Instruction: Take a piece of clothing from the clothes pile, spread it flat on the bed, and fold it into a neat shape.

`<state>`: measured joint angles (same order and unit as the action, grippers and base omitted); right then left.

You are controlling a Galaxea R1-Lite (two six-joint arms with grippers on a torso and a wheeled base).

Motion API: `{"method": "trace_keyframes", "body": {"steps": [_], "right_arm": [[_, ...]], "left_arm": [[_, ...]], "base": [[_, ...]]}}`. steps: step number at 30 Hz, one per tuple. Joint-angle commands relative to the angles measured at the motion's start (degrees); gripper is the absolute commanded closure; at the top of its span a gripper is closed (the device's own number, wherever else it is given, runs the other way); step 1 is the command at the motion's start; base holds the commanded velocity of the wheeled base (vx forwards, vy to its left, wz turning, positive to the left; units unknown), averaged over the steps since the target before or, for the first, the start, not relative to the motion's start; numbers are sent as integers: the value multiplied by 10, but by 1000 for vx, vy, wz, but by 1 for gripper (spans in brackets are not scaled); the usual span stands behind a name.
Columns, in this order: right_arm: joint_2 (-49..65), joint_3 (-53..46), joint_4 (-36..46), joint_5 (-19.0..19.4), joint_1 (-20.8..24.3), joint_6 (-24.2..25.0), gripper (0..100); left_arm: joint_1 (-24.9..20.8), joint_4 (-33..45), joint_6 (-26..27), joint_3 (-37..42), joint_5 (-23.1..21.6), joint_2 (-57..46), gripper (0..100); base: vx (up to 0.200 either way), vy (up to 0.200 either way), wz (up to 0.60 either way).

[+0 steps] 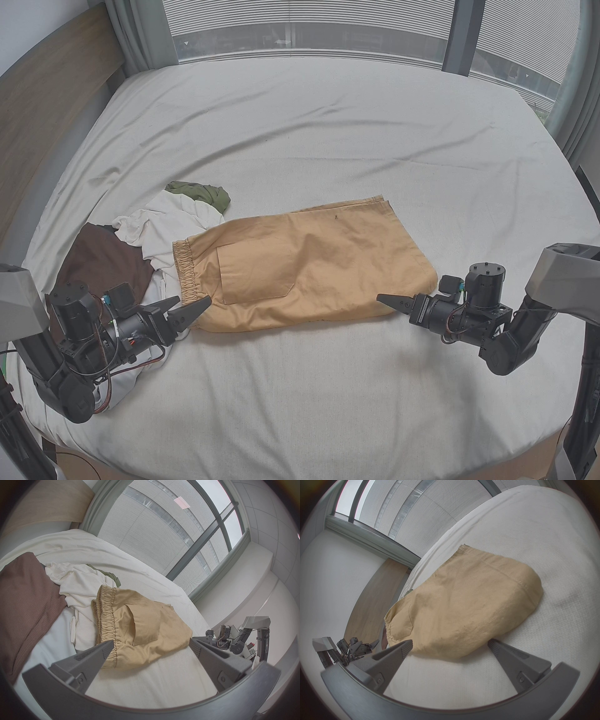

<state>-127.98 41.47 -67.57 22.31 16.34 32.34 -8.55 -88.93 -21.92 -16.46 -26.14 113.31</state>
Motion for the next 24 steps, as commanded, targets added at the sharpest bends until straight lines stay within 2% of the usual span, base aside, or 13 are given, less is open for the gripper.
{"method": "trace_keyframes", "body": {"steps": [1, 20, 24], "right_arm": [[-16, 23, 6, -8, 2, -3, 0], [-55, 105, 25, -37, 31, -4, 0], [-67, 128, 42, -47, 33, -24, 0]], "left_arm": [[0, 0, -1, -1, -1, 0, 0], [5, 0, -1, -4, -1, 2, 0], [5, 0, -2, -4, -1, 0, 0]], "base": [[0, 0, 0], [0, 0, 0], [0, 0, 0]]}}
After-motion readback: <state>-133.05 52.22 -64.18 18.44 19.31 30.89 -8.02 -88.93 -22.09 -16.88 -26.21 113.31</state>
